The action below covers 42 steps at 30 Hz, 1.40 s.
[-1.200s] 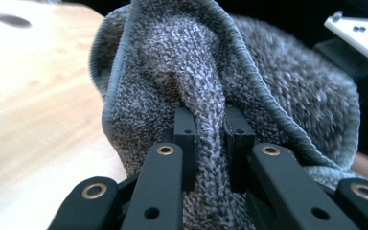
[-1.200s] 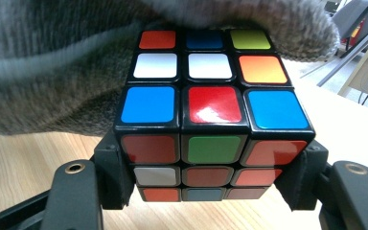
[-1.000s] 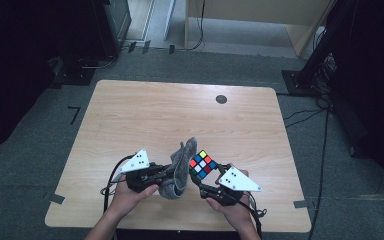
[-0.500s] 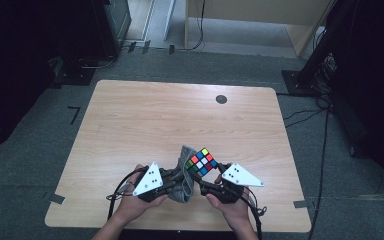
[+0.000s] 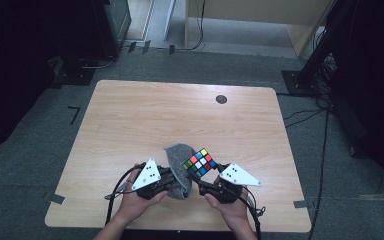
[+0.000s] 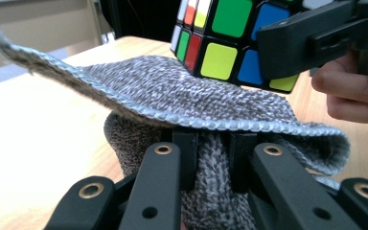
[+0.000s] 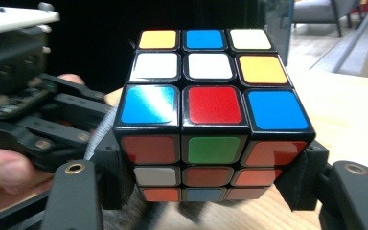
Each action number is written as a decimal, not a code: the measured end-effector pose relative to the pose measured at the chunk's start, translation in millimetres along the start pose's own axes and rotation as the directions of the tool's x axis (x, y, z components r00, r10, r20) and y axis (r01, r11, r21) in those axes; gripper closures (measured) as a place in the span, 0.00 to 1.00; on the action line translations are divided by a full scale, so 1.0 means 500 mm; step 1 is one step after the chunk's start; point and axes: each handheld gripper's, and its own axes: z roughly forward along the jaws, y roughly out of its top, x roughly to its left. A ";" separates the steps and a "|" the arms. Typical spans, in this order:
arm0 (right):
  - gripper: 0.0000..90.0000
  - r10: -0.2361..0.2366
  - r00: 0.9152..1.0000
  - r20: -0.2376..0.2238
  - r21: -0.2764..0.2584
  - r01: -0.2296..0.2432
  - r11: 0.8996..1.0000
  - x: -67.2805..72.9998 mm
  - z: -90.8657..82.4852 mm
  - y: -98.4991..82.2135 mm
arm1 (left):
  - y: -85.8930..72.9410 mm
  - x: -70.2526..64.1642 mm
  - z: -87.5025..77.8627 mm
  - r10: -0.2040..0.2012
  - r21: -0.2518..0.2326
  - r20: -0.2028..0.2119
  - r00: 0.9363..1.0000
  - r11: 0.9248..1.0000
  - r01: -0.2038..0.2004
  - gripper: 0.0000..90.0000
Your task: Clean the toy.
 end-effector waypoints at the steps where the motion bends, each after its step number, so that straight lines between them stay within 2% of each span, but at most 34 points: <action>1: 0.39 -0.005 1.000 -0.014 0.006 0.005 1.000 0.006 0.003 -0.001 | -0.001 -0.006 0.006 0.016 0.015 0.003 1.000 1.000 -0.016 0.87; 3: 0.39 -0.028 0.999 -0.026 0.020 0.028 0.999 0.017 0.009 -0.005 | -0.002 -0.017 0.012 0.060 0.038 -0.012 0.998 0.998 -0.059 0.87; 4: 0.39 -0.037 0.999 -0.024 0.024 0.037 0.999 0.019 0.012 -0.006 | -0.002 -0.017 0.011 0.064 0.042 -0.016 0.998 0.997 -0.063 0.87; 6: 0.39 -0.029 0.999 -0.018 0.030 0.029 0.999 0.013 0.011 -0.008 | -0.002 -0.008 0.005 0.044 0.034 -0.013 0.999 0.998 -0.044 0.87; 9: 0.39 -0.024 0.999 0.035 0.037 0.023 0.999 -0.007 0.005 -0.008 | -0.002 0.008 -0.007 0.021 0.027 -0.048 0.999 0.999 -0.020 0.85; 12: 0.39 -0.022 0.996 0.086 0.052 0.018 0.998 -0.023 -0.003 -0.009 | 0.000 0.022 -0.013 0.013 0.048 -0.086 0.996 0.999 -0.009 0.74; 14: 0.39 -0.024 0.994 0.106 0.056 0.019 0.998 -0.029 -0.006 -0.010 | 0.000 0.029 -0.013 0.013 0.080 -0.115 0.993 0.997 -0.004 0.65; 15: 0.39 -0.022 0.993 0.112 0.056 0.015 0.998 -0.032 -0.006 -0.010 | 0.000 0.029 -0.013 0.013 0.080 -0.115 0.993 0.997 -0.004 0.62; 16: 0.39 -0.022 0.993 0.119 0.058 0.016 0.998 -0.033 -0.006 -0.011 | 0.000 0.034 -0.012 0.003 0.112 -0.134 0.991 0.994 0.012 0.58; 17: 0.39 -0.030 0.992 0.127 0.062 0.022 0.998 -0.033 -0.005 -0.012 | 0.001 0.037 -0.011 -0.012 0.121 -0.139 0.990 0.992 0.029 0.54; 19: 0.39 -0.043 0.990 0.134 0.073 0.033 0.997 -0.032 -0.003 -0.014 | 0.005 0.040 -0.014 -0.051 0.111 -0.147 0.988 0.992 0.068 0.46; 22: 0.39 -0.055 0.989 0.136 0.084 0.044 0.995 -0.026 0.002 -0.017 | 0.014 0.041 -0.018 -0.109 0.073 -0.144 0.984 0.990 0.120 0.39; 26: 0.39 -0.118 0.982 0.147 0.116 0.101 0.988 -0.010 0.014 -0.025 | 0.029 0.040 -0.024 -0.170 0.037 -0.121 0.978 0.984 0.176 0.32; 29: 0.39 -0.169 0.973 0.155 0.143 0.147 0.979 0.007 0.026 -0.034 | 0.042 0.036 -0.030 -0.221 0.006 -0.076 0.972 0.975 0.222 0.29; 32: 0.39 -0.233 0.958 0.168 0.164 0.206 0.965 0.024 0.036 -0.044 | 0.054 0.027 -0.031 -0.252 -0.009 -0.031 0.967 0.968 0.252 0.28; 35: 0.39 -0.283 0.943 0.173 0.176 0.253 0.951 0.039 0.045 -0.052 | 0.063 0.012 -0.026 -0.247 0.000 0.002 0.969 0.969 0.247 0.27; 38: 0.39 -0.312 0.934 0.176 0.183 0.280 0.942 0.050 0.052 -0.057 | 0.067 -0.003 -0.015 -0.221 0.031 0.015 0.975 0.975 0.220 0.25; 42: 0.39 -0.330 0.926 0.182 0.193 0.296 0.936 0.058 0.056 -0.060 | 0.066 -0.021 0.001 -0.161 0.089 -0.026 0.987 0.983 0.162 0.23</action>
